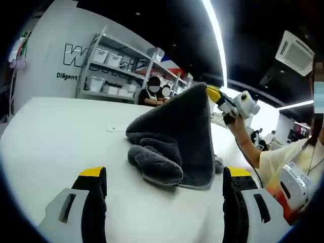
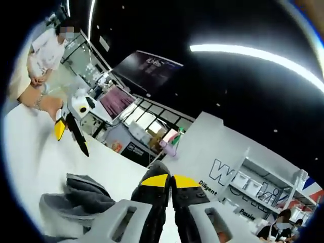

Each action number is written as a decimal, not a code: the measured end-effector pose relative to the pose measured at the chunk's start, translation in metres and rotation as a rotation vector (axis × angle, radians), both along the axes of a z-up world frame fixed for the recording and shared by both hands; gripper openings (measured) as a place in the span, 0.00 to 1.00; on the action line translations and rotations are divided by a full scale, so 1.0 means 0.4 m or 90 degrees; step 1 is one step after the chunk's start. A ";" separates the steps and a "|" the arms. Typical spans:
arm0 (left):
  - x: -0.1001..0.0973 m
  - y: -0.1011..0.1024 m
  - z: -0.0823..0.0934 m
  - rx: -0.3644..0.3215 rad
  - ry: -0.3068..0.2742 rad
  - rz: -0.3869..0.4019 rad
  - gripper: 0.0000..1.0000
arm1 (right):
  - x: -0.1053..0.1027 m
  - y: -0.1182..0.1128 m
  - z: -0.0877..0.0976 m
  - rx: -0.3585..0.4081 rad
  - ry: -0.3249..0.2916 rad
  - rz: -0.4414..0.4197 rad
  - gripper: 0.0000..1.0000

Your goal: Fold the towel on the table until its edges align and the towel forms a compact rectangular stack.

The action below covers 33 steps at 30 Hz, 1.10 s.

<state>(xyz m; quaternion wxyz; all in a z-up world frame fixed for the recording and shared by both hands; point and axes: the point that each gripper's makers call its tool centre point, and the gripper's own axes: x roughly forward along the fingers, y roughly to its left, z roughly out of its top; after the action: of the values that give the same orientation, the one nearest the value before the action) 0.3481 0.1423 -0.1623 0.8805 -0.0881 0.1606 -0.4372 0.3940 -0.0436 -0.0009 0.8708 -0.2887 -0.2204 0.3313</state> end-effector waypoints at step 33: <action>0.015 0.054 0.050 -0.020 -0.033 0.038 0.94 | 0.268 0.471 -0.084 0.033 0.206 0.129 0.00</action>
<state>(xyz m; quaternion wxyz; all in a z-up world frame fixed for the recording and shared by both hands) 0.3541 0.1640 -0.1422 0.8956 -0.0949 0.1280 -0.4154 0.5010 0.1447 -0.0346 0.8643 -0.1854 -0.1137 0.4535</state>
